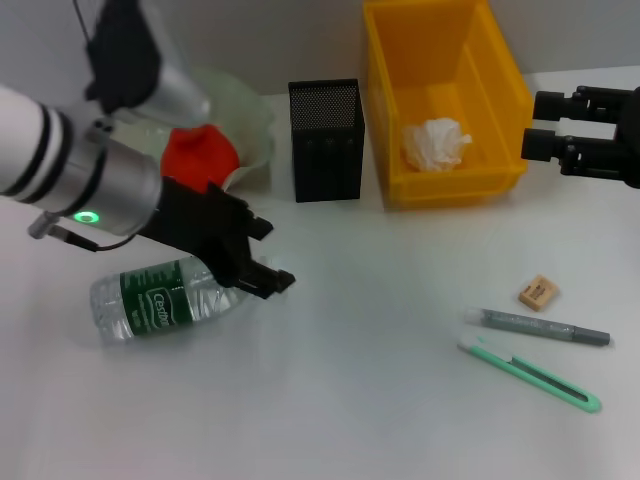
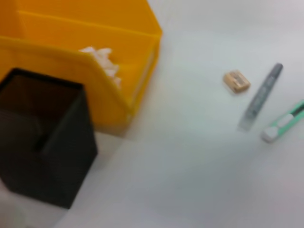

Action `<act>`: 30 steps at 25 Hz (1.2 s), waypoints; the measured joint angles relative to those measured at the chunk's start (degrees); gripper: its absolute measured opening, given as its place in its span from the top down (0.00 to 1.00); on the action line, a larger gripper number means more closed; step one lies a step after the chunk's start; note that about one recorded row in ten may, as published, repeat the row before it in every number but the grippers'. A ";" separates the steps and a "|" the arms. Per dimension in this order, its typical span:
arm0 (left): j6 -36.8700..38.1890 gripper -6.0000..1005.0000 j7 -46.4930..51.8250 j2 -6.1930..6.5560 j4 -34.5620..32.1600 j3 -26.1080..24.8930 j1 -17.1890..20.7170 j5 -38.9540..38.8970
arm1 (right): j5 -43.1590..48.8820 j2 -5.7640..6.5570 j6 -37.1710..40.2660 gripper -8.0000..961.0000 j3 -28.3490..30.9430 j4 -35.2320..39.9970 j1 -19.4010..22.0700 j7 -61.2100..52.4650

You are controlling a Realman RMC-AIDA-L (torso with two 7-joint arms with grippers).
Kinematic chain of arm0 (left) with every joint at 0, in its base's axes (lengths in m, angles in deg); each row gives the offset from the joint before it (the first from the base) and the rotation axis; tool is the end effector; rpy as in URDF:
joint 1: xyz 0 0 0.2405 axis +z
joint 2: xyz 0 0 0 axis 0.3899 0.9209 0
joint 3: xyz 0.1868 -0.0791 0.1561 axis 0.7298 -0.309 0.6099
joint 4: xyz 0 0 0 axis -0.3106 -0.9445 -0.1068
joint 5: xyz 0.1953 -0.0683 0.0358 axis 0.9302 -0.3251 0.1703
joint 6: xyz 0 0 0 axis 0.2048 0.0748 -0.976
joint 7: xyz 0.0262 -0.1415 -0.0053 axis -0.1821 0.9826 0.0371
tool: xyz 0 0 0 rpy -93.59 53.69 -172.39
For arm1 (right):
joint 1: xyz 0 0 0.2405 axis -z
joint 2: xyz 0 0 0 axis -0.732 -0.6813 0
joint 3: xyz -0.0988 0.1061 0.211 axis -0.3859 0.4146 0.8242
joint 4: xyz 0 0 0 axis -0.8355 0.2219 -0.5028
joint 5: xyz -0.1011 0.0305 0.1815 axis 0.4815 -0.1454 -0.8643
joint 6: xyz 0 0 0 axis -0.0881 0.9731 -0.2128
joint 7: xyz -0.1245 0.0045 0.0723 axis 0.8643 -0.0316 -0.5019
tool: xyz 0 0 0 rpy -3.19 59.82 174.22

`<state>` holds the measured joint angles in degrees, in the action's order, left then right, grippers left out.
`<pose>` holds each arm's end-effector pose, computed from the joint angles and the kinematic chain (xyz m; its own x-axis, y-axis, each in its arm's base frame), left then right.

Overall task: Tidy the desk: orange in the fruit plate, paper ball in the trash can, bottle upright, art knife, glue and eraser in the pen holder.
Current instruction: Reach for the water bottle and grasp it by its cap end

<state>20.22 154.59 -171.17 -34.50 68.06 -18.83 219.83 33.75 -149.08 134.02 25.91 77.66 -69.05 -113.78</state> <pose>-0.1474 0.3769 -0.0302 0.9728 0.2035 -0.1104 0.1826 -0.9676 -0.1741 0.2463 0.3116 0.1186 0.7225 -0.2633 -0.6392 -0.4844 -0.8525 -0.1964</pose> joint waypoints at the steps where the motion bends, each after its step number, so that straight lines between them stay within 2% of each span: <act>1: -0.08 0.29 0.21 -0.02 -0.01 0.47 -0.22 0.00 | 0.11 0.00 -0.09 0.32 0.00 -0.03 0.00 0.07; 10: -4.19 0.29 3.32 -0.36 0.47 8.01 -3.15 0.50 | 0.63 -0.08 -0.10 0.32 -0.39 -0.16 0.32 0.72; 16: -8.43 0.29 7.84 -0.34 0.88 12.35 -4.49 4.85 | 1.05 -0.11 0.29 0.32 -0.50 -0.31 0.38 0.74; 24: -8.94 0.29 10.71 -0.40 4.22 14.17 -7.38 8.79 | 1.34 -0.07 0.10 0.32 -0.51 -1.29 0.07 0.74; 30: -9.46 0.29 11.79 -0.43 4.76 15.20 -7.71 11.04 | 1.38 -0.04 0.10 0.32 -0.56 -1.32 -0.13 0.74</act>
<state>10.76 166.38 -171.59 -29.74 83.25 -26.54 230.87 35.14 -149.12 134.12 25.35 76.34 -69.18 -113.04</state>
